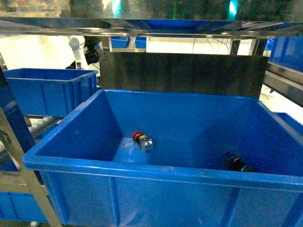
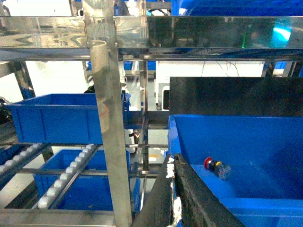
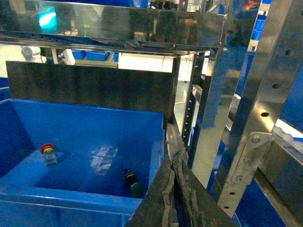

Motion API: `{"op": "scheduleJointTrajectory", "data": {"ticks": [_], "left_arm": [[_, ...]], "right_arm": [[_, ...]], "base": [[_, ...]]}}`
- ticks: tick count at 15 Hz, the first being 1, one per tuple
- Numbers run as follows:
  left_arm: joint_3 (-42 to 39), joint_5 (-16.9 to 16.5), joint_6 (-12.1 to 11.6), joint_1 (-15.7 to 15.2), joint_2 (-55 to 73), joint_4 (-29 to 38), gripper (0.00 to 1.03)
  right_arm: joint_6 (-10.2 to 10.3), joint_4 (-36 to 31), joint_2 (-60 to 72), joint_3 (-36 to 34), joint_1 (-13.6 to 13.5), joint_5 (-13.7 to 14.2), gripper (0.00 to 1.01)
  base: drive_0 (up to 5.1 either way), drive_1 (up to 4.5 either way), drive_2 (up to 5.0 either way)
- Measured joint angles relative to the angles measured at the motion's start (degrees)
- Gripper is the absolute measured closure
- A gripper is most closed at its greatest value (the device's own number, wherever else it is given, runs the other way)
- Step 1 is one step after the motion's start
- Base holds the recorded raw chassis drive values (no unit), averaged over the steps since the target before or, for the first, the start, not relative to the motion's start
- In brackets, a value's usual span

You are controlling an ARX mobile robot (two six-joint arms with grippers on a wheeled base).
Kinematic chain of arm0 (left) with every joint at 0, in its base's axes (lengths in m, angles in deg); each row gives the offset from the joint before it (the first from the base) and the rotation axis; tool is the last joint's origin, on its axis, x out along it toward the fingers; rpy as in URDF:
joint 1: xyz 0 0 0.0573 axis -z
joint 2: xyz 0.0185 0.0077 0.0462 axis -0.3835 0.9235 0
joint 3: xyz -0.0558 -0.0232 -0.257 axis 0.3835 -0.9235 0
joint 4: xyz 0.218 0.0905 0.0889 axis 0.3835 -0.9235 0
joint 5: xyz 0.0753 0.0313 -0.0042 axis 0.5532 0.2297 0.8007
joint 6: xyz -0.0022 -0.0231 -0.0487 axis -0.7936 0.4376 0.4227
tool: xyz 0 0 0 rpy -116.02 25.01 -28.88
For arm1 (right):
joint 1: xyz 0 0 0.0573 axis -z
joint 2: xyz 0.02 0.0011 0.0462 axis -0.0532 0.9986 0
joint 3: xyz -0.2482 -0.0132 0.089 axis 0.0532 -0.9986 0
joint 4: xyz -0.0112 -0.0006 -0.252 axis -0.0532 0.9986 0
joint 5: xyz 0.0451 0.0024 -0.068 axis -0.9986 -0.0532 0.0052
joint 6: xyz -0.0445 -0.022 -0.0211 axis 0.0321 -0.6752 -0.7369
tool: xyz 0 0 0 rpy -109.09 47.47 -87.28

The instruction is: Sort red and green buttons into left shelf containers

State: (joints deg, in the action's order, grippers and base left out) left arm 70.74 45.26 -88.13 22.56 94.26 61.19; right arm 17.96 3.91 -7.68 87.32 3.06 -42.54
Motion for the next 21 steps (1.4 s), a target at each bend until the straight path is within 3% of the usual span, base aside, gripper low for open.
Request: {"op": "scheduleJointTrajectory", "data": {"ticks": [3, 4, 9, 13, 21], "left_arm": [[0.0, 0.0, 0.0, 0.0, -3.8, -3.8, 1.01], [0.0, 0.0, 0.0, 0.0, -5.0, -4.8, 1.01], [0.0, -0.1, 0.0, 0.0, -8.4, -8.7, 1.01], [0.0, -0.2, 0.0, 0.0, -15.1, -18.3, 1.01], [0.0, -0.2, 0.0, 0.0, -16.9, -17.8, 1.01]], "right_arm": [[0.0, 3.8, -3.3, 0.0, 0.0, 0.0, 0.99], [0.0, 12.5, -9.5, 0.0, 0.0, 0.0, 0.99], [0.0, 12.1, -11.8, 0.0, 0.0, 0.0, 0.99], [0.0, 12.3, -11.8, 0.0, 0.0, 0.0, 0.99], [0.0, 12.3, -11.8, 0.0, 0.0, 0.0, 0.99]], "base": [[0.0, 0.00, 0.0], [0.0, 0.00, 0.0], [0.0, 0.00, 0.0], [0.0, 0.00, 0.0], [0.0, 0.00, 0.0]]}}
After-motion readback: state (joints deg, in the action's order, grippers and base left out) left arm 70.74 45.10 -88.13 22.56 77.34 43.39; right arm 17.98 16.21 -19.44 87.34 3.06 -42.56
